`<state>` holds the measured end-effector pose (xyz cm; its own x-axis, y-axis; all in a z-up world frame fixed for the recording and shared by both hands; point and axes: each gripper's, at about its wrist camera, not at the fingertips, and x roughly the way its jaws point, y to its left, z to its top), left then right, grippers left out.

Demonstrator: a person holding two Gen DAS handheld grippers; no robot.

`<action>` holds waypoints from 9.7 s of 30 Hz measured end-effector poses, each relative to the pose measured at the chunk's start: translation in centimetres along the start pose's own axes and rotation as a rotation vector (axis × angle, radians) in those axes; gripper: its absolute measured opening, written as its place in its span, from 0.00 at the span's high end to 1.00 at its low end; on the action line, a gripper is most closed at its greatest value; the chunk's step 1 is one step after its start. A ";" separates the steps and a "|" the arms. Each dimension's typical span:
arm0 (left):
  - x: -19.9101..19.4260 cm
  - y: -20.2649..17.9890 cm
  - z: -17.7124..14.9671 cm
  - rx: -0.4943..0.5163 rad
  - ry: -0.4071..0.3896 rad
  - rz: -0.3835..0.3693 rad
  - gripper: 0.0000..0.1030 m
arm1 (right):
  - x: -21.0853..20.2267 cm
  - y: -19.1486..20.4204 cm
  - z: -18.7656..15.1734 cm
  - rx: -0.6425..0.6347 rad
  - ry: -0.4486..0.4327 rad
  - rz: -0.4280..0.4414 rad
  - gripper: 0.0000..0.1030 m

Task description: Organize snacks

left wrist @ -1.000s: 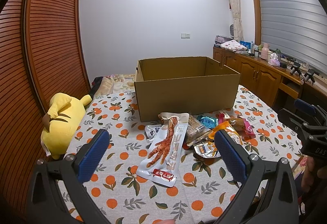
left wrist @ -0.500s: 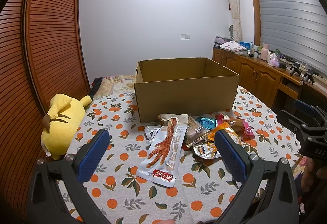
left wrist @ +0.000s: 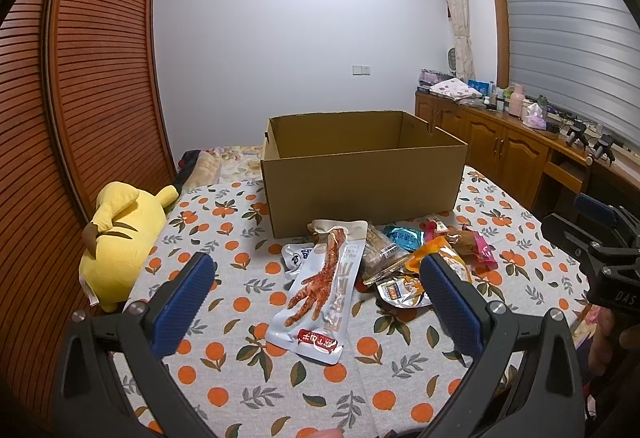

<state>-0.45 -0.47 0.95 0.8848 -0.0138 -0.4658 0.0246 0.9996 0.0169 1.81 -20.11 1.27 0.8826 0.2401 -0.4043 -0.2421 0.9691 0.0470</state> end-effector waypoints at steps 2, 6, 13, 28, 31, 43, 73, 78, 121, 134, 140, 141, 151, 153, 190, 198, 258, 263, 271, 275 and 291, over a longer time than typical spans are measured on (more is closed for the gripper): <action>0.0 0.1 -0.2 -0.001 0.002 -0.003 0.00 | 0.0 0.1 0.0 0.000 -0.001 -0.001 0.00; 0.1 0.2 -0.3 -0.001 0.005 -0.003 0.00 | -0.2 0.0 0.0 -0.003 -0.002 0.001 0.00; 0.2 0.2 -0.4 0.000 0.006 -0.004 0.00 | -0.2 0.1 0.0 -0.003 -0.002 0.001 0.00; 0.5 0.2 -0.9 0.002 0.021 -0.014 0.00 | -0.1 -0.1 0.0 -0.005 0.002 0.003 0.00; 1.0 0.4 -1.2 0.005 0.035 -0.017 0.00 | -0.3 0.2 0.0 -0.010 0.009 0.004 0.00; 5.0 2.2 -2.2 -0.002 0.145 -0.088 0.00 | 3.7 0.4 -2.2 -0.050 0.163 0.101 0.06; 16.0 2.9 -1.6 0.071 0.422 -0.261 0.11 | 13.7 1.4 -4.8 -0.118 0.508 0.275 0.32; 17.4 2.4 -1.7 0.089 0.459 -0.262 0.11 | 13.6 1.4 -4.9 -0.142 0.506 0.273 0.37; 10.4 3.6 -0.8 -0.006 0.297 -0.296 0.53 | 11.2 0.7 -2.4 -0.137 0.389 0.281 0.66; 10.1 2.9 2.4 0.008 0.220 -0.324 0.52 | 9.8 0.0 0.5 -0.164 0.283 0.293 0.72; 10.2 2.4 4.0 0.017 0.186 -0.337 0.52 | 9.6 0.1 2.3 -0.188 0.245 0.306 0.78; 10.2 2.4 4.2 0.017 0.183 -0.339 0.52 | 9.5 0.1 2.6 -0.191 0.237 0.313 0.79; 10.0 1.9 7.0 0.036 0.139 -0.350 0.52 | 9.5 0.3 4.6 -0.284 0.238 0.302 0.79; 10.1 1.9 8.0 0.042 0.128 -0.350 0.52 | 9.2 0.4 5.7 -0.285 0.218 0.311 0.79; 24.7 3.5 16.9 0.053 0.170 -0.256 0.48 | 24.8 0.9 15.0 -0.414 0.177 0.214 0.79; 26.1 3.1 16.1 0.043 0.215 -0.242 0.42 | 26.9 0.9 12.8 -0.415 0.260 0.206 0.79; 16.9 -2.7 4.4 0.086 0.286 -0.352 0.28 | 15.2 -2.6 1.5 -0.227 0.486 0.224 0.56; 17.5 -2.9 3.9 0.084 0.305 -0.352 0.28 | 16.2 -2.4 0.4 -0.232 0.527 0.240 0.56; 18.7 -3.3 3.4 0.087 0.328 -0.356 0.28 | 17.0 -2.7 -0.3 -0.244 0.561 0.258 0.48; 19.9 -3.5 3.1 0.077 0.356 -0.362 0.28 | 16.8 -2.8 -0.5 -0.270 0.571 0.267 0.45; 22.5 -4.6 2.2 0.092 0.426 -0.346 0.32 | 19.0 -3.0 -0.6 -0.356 0.627 0.293 0.37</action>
<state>20.36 -5.39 -7.68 0.5520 -0.3100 -0.7741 0.3381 0.9318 -0.1321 19.05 -18.47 -7.07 0.3956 0.3042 -0.8666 -0.6389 0.7690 -0.0218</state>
